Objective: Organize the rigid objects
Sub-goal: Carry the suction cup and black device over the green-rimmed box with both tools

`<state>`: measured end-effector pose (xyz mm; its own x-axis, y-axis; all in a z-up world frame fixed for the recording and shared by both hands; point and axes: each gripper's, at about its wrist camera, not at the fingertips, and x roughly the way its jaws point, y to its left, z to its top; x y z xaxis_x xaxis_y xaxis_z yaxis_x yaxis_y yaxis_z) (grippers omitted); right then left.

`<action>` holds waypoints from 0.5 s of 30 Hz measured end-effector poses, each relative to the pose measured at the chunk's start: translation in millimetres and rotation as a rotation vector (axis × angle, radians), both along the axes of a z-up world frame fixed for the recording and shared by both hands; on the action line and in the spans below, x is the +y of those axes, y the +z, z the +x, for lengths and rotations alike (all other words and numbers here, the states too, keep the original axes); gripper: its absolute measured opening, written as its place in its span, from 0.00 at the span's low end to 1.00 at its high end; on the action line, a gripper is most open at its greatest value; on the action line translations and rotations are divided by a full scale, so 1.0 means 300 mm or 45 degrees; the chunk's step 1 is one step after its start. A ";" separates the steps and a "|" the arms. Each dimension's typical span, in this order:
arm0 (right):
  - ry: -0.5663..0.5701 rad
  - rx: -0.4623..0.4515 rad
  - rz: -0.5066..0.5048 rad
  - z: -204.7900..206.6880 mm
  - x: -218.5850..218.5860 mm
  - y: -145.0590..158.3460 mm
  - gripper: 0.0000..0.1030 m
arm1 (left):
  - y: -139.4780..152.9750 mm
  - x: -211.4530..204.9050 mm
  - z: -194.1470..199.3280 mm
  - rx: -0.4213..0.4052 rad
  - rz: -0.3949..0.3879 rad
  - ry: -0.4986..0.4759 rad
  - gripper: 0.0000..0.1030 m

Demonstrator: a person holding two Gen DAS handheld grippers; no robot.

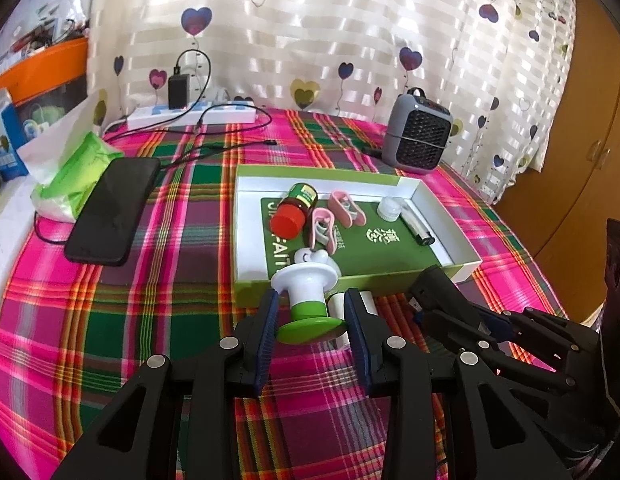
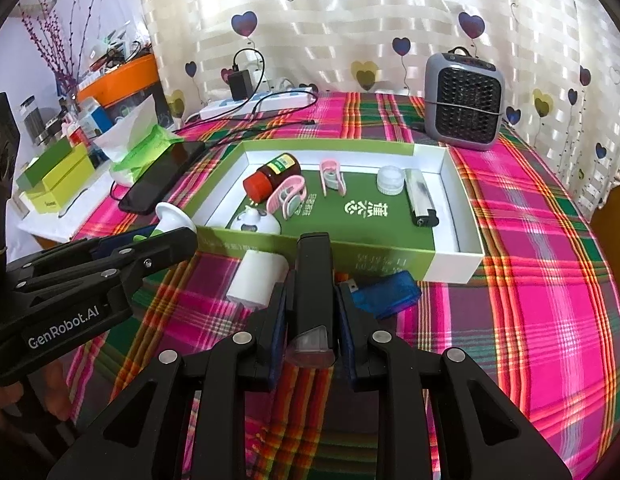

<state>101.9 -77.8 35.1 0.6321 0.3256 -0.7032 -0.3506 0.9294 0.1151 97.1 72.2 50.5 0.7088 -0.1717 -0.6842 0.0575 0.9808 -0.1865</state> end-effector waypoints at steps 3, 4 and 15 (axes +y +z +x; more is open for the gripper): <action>-0.004 -0.009 0.003 0.000 -0.006 0.009 0.24 | 0.004 -0.003 0.000 -0.005 0.004 -0.005 0.31; -0.006 -0.011 0.004 0.001 -0.009 0.012 0.24 | 0.007 -0.006 -0.001 -0.009 0.005 -0.008 0.31; -0.033 -0.019 0.024 0.024 -0.045 0.033 0.24 | 0.022 -0.039 0.012 -0.021 0.017 -0.040 0.31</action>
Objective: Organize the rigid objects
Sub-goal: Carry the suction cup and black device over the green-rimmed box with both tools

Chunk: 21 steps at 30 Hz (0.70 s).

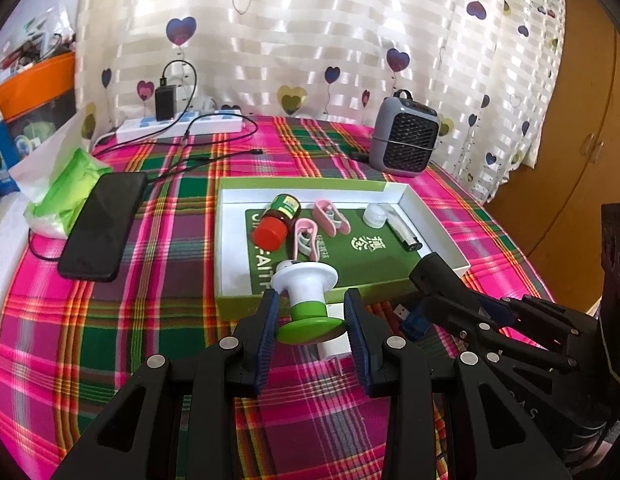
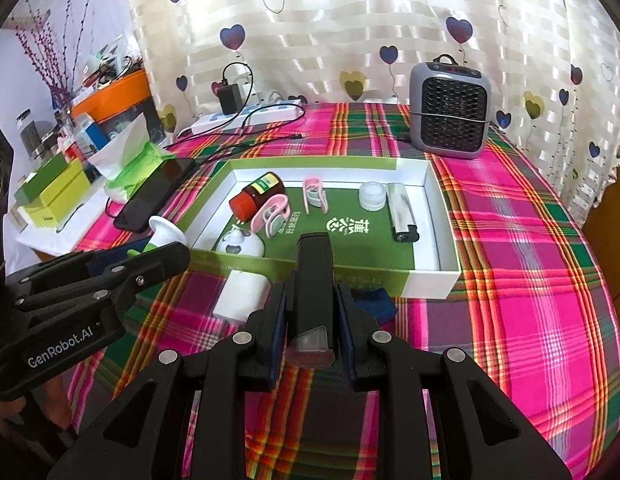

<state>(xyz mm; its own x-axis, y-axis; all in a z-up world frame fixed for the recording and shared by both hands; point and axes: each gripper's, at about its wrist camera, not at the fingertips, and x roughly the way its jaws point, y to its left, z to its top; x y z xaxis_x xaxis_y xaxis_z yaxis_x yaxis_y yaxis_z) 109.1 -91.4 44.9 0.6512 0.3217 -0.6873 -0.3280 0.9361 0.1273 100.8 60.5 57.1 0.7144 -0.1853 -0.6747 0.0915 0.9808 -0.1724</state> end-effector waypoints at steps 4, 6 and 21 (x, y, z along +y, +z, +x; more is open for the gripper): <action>-0.006 0.007 0.009 0.010 -0.013 0.002 0.24 | 0.001 -0.012 0.010 0.004 0.001 -0.009 0.31; -0.012 0.008 0.012 0.017 -0.021 0.003 0.24 | 0.004 -0.020 0.018 0.003 0.002 -0.015 0.31; -0.034 0.040 0.042 0.124 -0.089 0.019 0.24 | -0.001 -0.085 0.119 0.020 -0.026 -0.070 0.31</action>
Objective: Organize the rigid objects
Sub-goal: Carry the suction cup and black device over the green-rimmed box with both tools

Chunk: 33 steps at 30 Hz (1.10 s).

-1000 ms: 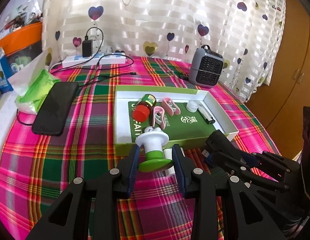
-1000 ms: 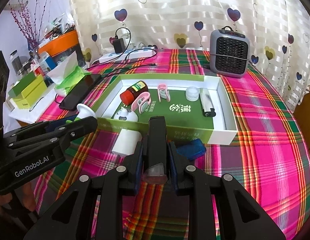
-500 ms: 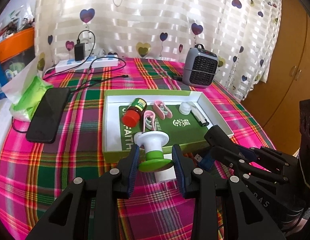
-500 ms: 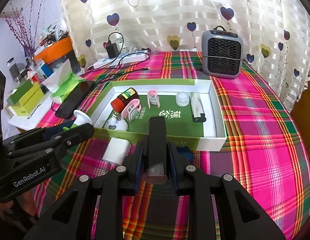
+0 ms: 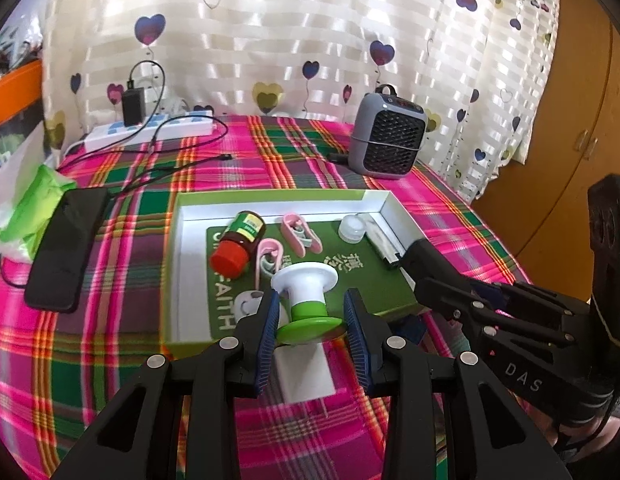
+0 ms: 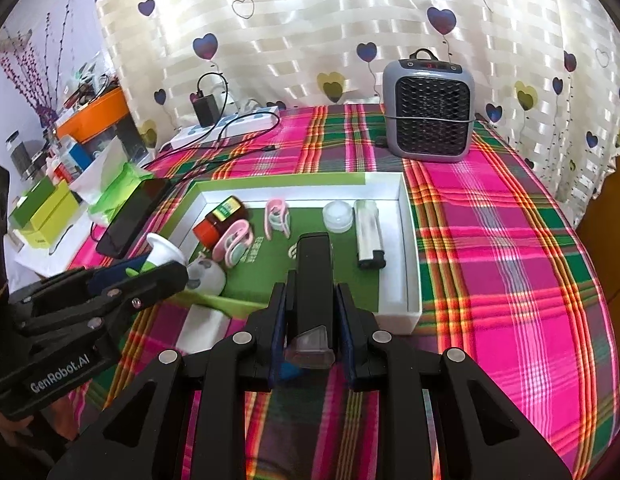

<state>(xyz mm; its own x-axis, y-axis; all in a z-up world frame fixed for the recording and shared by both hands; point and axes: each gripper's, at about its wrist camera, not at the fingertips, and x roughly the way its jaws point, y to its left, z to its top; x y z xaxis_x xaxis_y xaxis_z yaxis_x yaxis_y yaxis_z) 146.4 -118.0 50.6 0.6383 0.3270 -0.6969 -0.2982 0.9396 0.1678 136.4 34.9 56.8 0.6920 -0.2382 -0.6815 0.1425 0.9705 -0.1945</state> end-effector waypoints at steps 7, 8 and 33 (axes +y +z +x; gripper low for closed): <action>0.031 0.015 0.012 0.072 0.004 0.005 0.24 | -0.028 -0.030 0.046 0.029 -0.005 -0.016 0.31; 0.037 0.015 0.009 0.080 0.007 0.006 0.24 | -0.032 -0.034 0.053 0.030 -0.004 -0.016 0.31; 0.188 0.133 0.035 0.282 0.051 -0.067 0.24 | -0.098 -0.038 0.164 0.085 0.029 -0.002 0.31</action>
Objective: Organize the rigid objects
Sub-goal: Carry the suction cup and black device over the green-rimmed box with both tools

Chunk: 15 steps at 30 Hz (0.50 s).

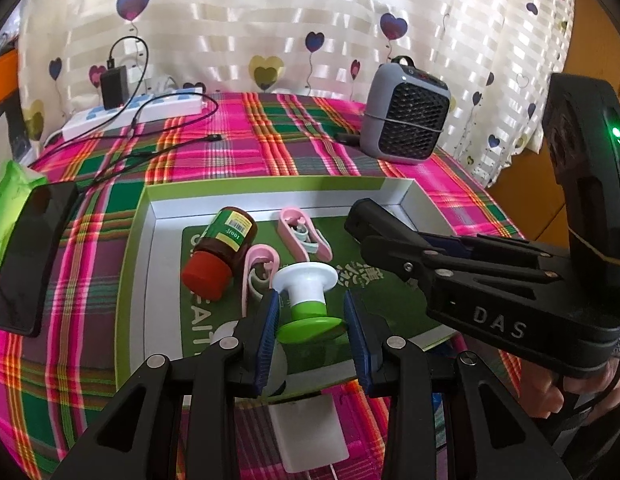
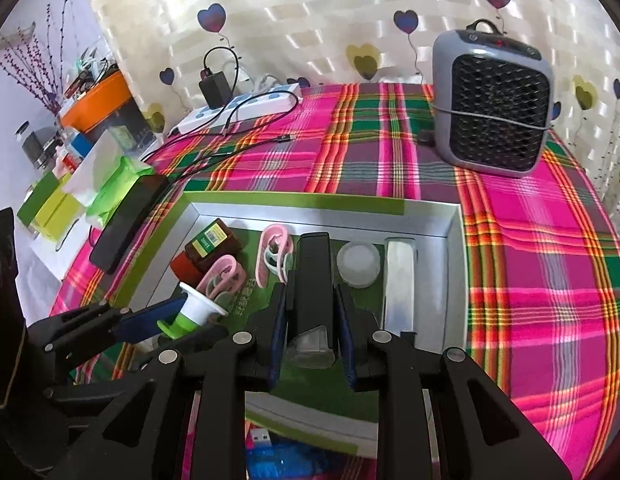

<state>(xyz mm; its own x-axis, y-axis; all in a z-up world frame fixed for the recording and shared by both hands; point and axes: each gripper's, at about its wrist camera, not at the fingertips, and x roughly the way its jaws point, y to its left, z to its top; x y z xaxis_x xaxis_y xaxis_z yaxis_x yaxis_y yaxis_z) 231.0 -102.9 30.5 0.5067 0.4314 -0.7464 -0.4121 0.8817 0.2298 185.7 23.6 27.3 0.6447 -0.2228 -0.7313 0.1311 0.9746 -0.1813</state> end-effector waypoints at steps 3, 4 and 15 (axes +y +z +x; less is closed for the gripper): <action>0.006 0.010 -0.023 0.017 0.012 -0.015 0.24 | -0.009 -0.005 0.008 0.006 0.005 -0.009 0.31; 0.011 0.013 -0.025 0.020 0.015 -0.019 0.24 | -0.008 -0.006 0.009 0.003 0.009 -0.008 0.31; 0.016 0.016 -0.036 0.043 0.022 -0.037 0.24 | -0.023 -0.014 0.026 0.016 0.026 -0.014 0.31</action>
